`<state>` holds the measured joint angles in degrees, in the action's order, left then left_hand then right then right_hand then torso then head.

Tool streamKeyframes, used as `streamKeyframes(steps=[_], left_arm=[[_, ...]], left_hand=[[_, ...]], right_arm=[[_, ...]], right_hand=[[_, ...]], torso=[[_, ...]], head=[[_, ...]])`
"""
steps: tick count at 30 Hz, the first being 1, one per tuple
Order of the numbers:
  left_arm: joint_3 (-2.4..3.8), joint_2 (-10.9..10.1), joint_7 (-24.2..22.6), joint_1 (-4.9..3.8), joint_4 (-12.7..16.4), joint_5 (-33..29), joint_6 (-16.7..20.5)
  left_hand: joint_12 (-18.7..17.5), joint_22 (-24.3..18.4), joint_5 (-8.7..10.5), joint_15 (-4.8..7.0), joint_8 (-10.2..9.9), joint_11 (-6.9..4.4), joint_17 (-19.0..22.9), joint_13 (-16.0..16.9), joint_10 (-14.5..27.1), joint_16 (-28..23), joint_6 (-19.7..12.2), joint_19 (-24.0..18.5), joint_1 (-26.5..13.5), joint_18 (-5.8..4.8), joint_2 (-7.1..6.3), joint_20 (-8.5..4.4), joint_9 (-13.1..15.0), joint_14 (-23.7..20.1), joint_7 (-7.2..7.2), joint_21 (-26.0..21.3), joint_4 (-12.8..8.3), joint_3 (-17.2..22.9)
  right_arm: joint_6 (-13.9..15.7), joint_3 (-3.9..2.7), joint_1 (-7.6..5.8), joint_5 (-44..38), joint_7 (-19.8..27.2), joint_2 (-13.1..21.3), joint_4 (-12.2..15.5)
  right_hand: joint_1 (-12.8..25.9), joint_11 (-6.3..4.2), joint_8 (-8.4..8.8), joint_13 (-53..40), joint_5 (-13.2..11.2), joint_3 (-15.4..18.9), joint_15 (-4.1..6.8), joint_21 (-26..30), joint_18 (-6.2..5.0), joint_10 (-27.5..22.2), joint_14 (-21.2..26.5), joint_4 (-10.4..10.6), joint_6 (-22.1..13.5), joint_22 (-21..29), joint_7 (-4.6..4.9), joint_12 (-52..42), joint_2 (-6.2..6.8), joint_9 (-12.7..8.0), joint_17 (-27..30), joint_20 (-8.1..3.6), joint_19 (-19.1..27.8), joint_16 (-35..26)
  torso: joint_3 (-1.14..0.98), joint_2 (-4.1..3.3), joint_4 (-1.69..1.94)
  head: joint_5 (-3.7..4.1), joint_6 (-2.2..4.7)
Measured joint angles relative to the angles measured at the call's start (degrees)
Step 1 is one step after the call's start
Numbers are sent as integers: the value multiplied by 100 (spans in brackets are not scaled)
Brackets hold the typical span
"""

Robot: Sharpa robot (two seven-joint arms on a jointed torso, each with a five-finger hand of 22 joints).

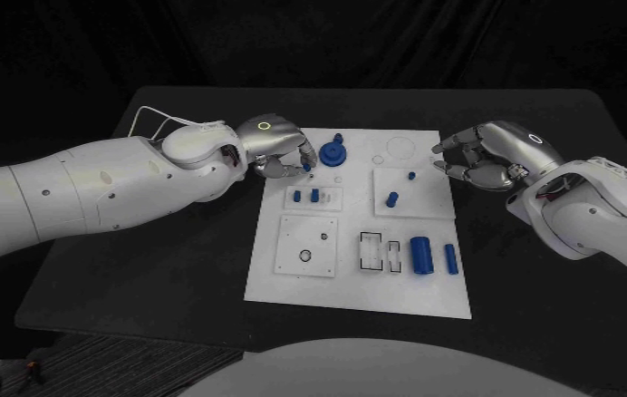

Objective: Assemble the parts on the task board

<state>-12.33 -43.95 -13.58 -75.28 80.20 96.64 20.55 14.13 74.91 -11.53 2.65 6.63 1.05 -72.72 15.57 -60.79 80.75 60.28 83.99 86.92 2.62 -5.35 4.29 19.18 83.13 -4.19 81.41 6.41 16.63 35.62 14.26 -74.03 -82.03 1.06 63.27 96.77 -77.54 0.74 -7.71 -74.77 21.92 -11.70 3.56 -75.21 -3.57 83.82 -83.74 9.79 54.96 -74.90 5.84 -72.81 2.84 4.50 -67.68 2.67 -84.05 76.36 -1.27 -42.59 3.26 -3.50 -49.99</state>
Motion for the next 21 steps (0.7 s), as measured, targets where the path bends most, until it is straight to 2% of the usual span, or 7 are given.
streamKeyframes(steps=[21], left_arm=[[-1, 102, 21, 52, 21, 1, -135]], left_hand=[[-22, 0, 0, 21, -21, 0, 54, -5, 0, -35, 0, 0, -27, 0, 27, 0, 5, -22, 0, -31, 16, 16]], right_arm=[[-18, 0, 17, 0, 0, -22, -16]], right_hand=[[-21, 0, 0, -9, 0, -16, 0, 0, -1, 0, 0, -16, 0, -4, 0, 20, -21, -5, -5, 0, 0, 0]], torso=[[-3, 4, 3]], head=[[1, 0]])
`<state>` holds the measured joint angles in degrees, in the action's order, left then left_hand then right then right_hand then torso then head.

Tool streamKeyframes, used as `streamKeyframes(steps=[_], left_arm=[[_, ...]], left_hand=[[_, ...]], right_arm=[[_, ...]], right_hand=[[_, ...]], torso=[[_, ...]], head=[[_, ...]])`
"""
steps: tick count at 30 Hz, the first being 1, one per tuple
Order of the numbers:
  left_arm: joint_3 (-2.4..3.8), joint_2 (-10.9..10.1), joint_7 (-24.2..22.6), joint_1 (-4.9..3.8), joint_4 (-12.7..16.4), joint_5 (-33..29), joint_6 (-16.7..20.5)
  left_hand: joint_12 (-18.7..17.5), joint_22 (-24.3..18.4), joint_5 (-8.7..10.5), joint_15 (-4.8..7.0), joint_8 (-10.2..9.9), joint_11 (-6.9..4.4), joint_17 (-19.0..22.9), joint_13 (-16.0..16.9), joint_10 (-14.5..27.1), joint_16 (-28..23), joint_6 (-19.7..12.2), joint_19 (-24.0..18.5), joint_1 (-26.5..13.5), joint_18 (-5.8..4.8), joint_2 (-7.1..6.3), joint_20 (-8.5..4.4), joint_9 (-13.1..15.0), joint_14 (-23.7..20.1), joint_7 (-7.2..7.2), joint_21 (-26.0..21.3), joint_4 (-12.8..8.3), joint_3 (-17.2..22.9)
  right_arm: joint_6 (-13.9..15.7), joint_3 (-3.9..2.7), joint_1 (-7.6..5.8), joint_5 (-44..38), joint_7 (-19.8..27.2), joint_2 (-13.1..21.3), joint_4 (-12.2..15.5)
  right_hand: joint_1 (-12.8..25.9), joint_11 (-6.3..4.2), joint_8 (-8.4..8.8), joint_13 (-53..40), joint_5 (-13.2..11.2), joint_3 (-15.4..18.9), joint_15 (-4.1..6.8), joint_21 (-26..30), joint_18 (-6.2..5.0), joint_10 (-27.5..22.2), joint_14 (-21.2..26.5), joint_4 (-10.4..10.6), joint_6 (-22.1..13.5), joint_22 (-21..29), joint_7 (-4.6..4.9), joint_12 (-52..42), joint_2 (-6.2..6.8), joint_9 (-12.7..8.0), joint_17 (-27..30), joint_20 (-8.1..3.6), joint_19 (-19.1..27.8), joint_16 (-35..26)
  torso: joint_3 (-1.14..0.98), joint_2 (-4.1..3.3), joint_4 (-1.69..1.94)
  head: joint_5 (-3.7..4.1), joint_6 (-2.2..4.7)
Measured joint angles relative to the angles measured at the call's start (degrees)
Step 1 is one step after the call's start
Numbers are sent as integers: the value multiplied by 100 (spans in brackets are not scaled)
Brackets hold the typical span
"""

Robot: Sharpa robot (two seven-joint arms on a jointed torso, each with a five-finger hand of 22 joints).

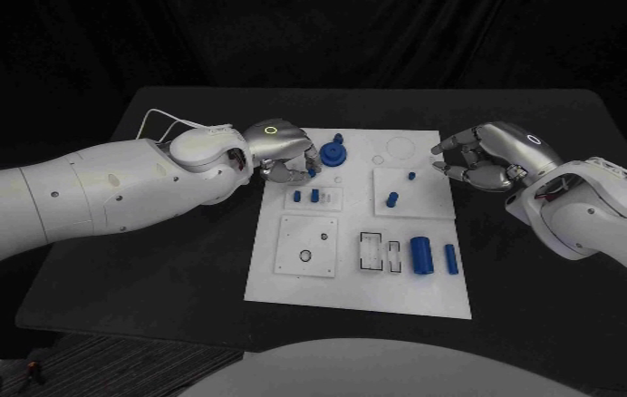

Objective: Assemble the parts on the task board

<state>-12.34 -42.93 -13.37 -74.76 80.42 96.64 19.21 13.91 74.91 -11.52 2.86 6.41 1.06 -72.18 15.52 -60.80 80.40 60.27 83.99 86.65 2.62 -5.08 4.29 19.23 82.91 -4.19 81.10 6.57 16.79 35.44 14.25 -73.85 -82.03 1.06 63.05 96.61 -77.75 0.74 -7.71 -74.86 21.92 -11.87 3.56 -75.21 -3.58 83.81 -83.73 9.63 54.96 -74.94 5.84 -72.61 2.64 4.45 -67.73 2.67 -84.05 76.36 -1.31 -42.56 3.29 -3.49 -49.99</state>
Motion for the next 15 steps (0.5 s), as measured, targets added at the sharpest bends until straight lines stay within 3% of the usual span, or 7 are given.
streamKeyframes(steps=[15], left_arm=[[5, 31, 37, 12, -10, 0, -128]], left_hand=[[-22, 0, 0, 0, -21, 0, 57, -4, 0, -32, 0, 0, -28, 0, -17, 0, -2, 0, 0, -46, 0, 0]], right_arm=[[-9, 0, 8, 0, 0, -1, -8]], right_hand=[[1, 0, 0, 0, 0, 0, 0, 0, 0, 0, 0, 0, 0, 1, 0, -2, 1, 1, 1, 0, 0, 0]], torso=[[-1, -1, 0]], head=[[1, 0]])
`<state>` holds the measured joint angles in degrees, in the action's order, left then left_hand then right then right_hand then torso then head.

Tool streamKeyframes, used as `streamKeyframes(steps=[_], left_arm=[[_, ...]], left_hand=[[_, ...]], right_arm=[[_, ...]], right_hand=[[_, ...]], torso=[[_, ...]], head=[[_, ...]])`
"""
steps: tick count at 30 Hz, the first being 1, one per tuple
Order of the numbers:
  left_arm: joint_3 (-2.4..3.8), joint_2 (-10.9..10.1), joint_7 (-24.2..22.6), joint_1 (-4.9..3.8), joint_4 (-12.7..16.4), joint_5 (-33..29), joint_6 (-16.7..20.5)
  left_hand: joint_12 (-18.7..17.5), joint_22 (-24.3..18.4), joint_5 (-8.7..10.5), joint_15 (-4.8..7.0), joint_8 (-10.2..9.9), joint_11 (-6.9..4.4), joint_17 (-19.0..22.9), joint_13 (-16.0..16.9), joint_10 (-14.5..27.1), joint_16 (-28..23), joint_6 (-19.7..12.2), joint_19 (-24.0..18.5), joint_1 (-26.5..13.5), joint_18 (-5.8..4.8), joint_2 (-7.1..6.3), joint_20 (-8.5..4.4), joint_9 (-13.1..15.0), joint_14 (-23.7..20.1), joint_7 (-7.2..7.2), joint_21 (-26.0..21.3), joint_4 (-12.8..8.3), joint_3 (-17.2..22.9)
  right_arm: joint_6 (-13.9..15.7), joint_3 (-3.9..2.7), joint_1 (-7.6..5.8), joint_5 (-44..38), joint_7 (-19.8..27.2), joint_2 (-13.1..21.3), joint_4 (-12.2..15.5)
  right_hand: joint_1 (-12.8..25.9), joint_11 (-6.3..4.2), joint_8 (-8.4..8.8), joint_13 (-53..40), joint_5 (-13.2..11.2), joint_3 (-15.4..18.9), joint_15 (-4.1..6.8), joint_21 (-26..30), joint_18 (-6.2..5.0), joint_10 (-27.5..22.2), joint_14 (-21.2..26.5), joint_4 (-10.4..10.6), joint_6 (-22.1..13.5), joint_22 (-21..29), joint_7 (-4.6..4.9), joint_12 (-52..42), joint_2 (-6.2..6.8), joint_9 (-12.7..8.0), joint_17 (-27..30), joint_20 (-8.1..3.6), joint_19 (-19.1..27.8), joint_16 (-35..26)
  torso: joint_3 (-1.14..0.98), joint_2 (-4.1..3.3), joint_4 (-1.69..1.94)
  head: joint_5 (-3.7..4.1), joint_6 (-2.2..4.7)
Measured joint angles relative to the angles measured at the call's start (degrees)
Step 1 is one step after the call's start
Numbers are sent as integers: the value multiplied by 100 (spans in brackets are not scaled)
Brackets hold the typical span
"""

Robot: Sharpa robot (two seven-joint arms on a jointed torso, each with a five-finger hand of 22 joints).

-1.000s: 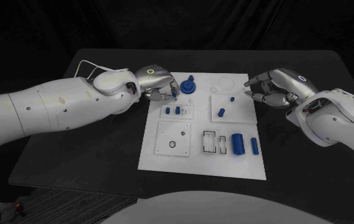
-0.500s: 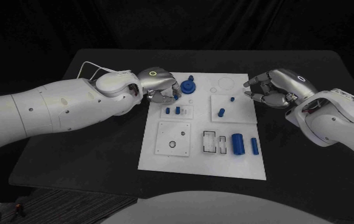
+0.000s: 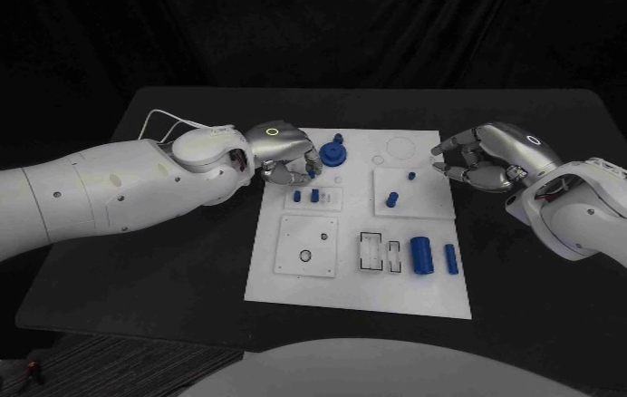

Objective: Assemble the parts on the task board

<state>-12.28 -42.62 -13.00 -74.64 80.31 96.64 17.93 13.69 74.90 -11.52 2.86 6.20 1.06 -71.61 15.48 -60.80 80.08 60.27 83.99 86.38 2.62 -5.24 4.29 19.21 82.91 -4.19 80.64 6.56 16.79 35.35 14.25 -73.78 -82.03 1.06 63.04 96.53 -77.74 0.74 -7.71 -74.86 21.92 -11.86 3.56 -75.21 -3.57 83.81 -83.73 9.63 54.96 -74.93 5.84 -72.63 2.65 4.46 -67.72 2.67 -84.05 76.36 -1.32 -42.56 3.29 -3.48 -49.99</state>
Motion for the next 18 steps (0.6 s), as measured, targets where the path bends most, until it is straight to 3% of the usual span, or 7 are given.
streamKeyframes(steps=[14, 18], left_arm=[[4, 15, 57, 12, -26, -3, -74], [1, 21, 77, 21, -45, -3, -103]], left_hand=[[-72, 0, 0, -14, -24, 16, 52, -29, 16, -31, -7, -13, 0, 0, 0, -13, -14, -55, -5, -36, 1, 1], [-249, 0, 151, 0, -183, 23, 111, -107, 177, -72, -242, -22, -60, 0, -59, -21, -74, -81, 51, -80, 47, 48]], right_arm=[[-19, 0, 3, 0, -3, -11, -3], [-25, 0, 3, 0, -4, -11, -3]], right_hand=[[0, 0, 0, 0, 0, 0, 0, 0, 0, 0, 0, 0, 0, 1, 0, -16, 0, 0, 1, 0, 0, 0], [0, 0, 0, 0, 0, 0, 0, 0, 0, 0, 0, 0, 0, 1, 0, -21, 1, 0, 1, 0, 0, 0]], torso=[[2, -3, 4], [2, -3, 3]], head=[[-16, 0], [-16, 0]])
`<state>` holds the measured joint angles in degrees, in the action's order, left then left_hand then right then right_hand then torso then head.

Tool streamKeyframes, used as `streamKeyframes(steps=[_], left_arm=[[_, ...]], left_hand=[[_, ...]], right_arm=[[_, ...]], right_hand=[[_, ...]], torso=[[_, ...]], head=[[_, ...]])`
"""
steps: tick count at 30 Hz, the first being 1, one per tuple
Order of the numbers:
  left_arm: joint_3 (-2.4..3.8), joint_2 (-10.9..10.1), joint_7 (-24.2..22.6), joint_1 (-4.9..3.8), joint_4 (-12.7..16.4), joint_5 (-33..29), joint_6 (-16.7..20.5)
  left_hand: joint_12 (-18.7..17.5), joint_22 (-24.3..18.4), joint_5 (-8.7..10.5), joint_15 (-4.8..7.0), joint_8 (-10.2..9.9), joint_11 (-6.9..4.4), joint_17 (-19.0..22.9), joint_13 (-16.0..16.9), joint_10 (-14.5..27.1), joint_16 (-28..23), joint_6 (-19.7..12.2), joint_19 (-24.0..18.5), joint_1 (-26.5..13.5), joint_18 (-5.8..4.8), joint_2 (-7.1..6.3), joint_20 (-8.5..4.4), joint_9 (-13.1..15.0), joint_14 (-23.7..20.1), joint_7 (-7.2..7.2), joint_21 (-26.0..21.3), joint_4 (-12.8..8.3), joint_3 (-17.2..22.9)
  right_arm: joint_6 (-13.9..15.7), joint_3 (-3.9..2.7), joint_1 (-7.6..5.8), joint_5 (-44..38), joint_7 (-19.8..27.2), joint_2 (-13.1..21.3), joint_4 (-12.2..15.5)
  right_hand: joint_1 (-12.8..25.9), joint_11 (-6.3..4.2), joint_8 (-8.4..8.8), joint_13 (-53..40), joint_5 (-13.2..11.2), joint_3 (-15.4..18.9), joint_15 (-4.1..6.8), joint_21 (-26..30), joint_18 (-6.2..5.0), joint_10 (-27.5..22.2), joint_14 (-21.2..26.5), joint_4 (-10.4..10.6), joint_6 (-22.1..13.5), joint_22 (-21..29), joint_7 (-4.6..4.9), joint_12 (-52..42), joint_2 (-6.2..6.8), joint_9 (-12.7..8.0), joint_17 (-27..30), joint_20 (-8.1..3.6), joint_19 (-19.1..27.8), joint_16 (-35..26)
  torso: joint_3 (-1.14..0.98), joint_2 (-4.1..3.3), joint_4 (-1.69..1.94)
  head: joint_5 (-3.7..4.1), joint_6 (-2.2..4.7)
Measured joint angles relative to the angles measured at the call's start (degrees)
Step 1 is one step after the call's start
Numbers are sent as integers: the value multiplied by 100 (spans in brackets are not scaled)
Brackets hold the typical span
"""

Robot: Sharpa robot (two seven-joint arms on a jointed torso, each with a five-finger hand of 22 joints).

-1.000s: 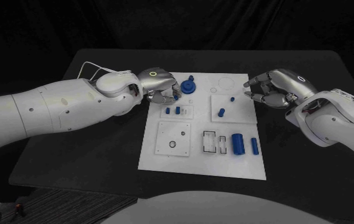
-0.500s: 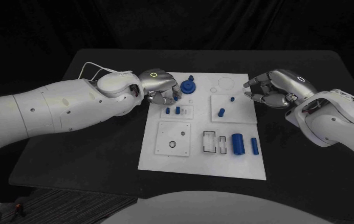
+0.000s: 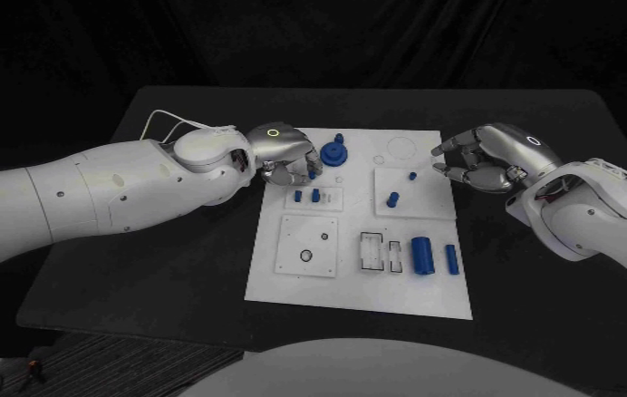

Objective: Assemble the parts on the task board

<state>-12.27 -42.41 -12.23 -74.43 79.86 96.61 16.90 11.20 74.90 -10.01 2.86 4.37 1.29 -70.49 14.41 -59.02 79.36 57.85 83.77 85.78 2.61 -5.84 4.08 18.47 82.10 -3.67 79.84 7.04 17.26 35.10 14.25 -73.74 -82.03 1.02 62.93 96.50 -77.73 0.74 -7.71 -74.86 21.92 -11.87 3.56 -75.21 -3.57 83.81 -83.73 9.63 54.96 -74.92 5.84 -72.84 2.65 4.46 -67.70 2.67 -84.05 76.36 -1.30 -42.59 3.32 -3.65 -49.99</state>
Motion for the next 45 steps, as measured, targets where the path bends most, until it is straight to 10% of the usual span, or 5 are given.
streamKeyframes(steps=[12, 31, 35, 40, 45], left_arm=[[-7, -38, 105, 16, -17, 5, 26], [-7, -786, 390, 19, 142, 5, 860], [-7, -1094, 385, 19, 233, -55, 1271], [-7, -1450, 171, 11, 426, -492, 1656], [-7, -1822, -314, -18, 674, -1508, 1704]], left_hand=[[-264, 0, 522, -84, -77, 121, 99, -46, 483, -26, -1159, -44, -189, 0, -189, 45, -310, -84, 425, -110, 215, -141], [-194, 0, 694, -156, -50, 167, 487, 151, 892, -258, -1241, -415, -324, 49, -264, 91, -356, -387, 449, -620, 584, -571], [-144, 5, 694, -212, -50, 166, 1286, 272, 1680, -791, -1270, -1169, -453, 186, -363, 172, -390, -1180, 482, -1610, 968, -906], [82, -119, 729, -616, -61, 313, 3053, 485, 2805, -2807, -1570, -3769, -995, 538, -468, 385, -496, -4019, 426, -4546, 996, -1394], [-235, -735, 729, -1020, -113, -116, 4129, -22, 4441, -4715, -2384, -5538, -1222, 389, -411, 540, -789, -5758, 292, -6085, 1004, -2003]], right_arm=[[-13, 0, 1, 0, -1, 13, 7], [-1, -1, 1, 0, -2, 202, 121], [56, 8, -62, -1, -11, 287, 216], [176, 0, -418, -85, -189, 287, 273], [235, -2, -733, -303, -569, 291, 377]], right_hand=[[-23, 0, 0, 0, 28, -24, 0, 0, 0, 0, 0, -24, 0, 1, 0, 29, 23, -5, 0, 0, 0, 0], [-30, -1, 0, -170, 27, -23, -1, 30, 0, 1, -1, -24, 4, 1, 4, 265, 31, -4, 105, 0, 0, -11], [22, 20, 7, -293, -145, -44, -26, 168, 0, -166, -7, 5, 30, 2, 31, 637, 83, -5, 221, 0, 0, -94], [313, -33, 200, 2424, -1531, 238, -24, 498, 0, -1100, -6, 317, -165, 2, 24, 2278, 278, -42, 513, 8, 34, -313], [347, 201, 254, 3839, -1642, 423, -177, 800, -1, -2756, -30, 499, -237, 0, 168, 4320, 317, -20, 749, 109, 158, -485]], torso=[[0, 1, -1], [5, 7, -16], [11, 12, -11], [23, 20, 8], [59, 23, 27]], head=[[14, -1], [19, -1], [3, -1], [38, -1], [88, 0]])
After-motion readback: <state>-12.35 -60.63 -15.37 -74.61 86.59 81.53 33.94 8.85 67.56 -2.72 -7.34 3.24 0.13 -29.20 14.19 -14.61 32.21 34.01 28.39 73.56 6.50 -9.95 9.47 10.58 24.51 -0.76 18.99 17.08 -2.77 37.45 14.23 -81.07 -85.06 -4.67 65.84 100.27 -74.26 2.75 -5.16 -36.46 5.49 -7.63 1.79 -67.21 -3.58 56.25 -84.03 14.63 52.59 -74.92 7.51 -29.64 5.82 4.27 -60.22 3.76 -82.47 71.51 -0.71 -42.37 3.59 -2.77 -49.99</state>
